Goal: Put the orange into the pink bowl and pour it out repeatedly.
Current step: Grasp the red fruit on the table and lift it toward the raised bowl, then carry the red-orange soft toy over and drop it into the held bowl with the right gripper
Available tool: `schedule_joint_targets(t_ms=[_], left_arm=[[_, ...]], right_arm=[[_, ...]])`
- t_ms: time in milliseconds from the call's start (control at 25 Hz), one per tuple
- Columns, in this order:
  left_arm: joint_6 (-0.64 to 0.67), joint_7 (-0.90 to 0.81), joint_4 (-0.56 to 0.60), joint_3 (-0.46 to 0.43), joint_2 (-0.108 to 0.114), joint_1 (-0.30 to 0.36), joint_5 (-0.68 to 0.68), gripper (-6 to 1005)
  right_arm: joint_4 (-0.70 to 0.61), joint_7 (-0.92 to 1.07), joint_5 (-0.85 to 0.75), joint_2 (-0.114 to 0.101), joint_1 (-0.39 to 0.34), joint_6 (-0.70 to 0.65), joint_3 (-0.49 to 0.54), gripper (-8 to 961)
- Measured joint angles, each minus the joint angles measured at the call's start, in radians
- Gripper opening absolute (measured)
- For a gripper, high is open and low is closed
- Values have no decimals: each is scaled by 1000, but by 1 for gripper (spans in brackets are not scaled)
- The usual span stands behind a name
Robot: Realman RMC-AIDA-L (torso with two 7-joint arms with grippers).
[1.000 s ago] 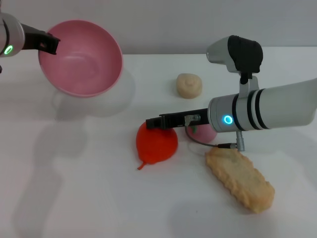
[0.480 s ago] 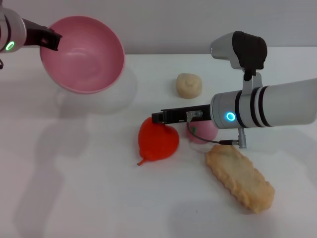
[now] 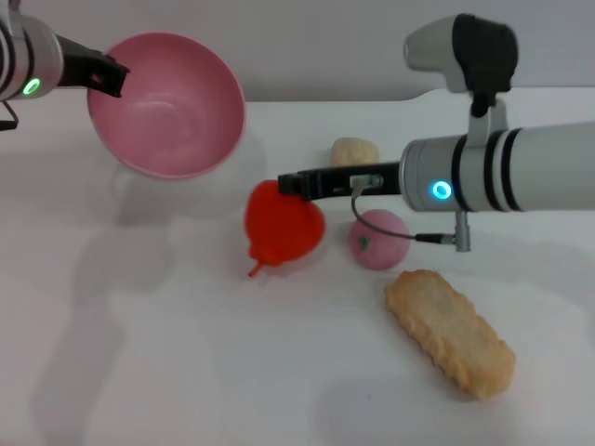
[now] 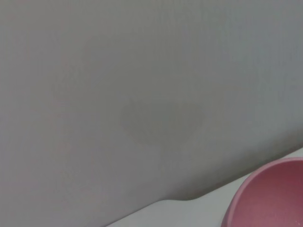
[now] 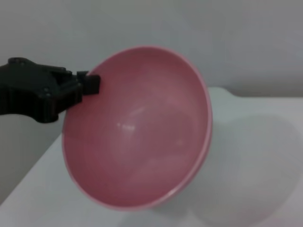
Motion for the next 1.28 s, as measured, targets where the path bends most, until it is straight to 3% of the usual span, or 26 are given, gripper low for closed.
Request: schedule_joint_targets(t_ms=[80,120,200,240,440,800,1000,1280], left_arm=[[-1,0,-2,6,-1,0,0,46],[-1,0,-3,7,-1,0,0,46],[-2,-3,-4,8,-1,0,-1,46],[-2,-3,-4,8,-1,0,-1,46],[-6,-8,-7,18,-2,3,-8,46],[-12,-15,-10,135,-4,-19,-86,46],[-12,-17,-11,176,-4,-40,-146,45],[-12,-17,-8,204,-6,-50,-167,45]], right_arm=[[-138,102,-135,2,-48,18,2,25],[-138,102,-135,2,-48,18,2,25],[-283,171,-222,2,-105,51,-3,25],[-283,171,-222,2,-105,51,-3,25],[-541,279,-364,4,-187,132,1,23],[-899,412,-609,10,-249,285,26,42],[-986,426,-642,10,-255,328,60,57],[-974,426,-642,10,-253,328,54,78]])
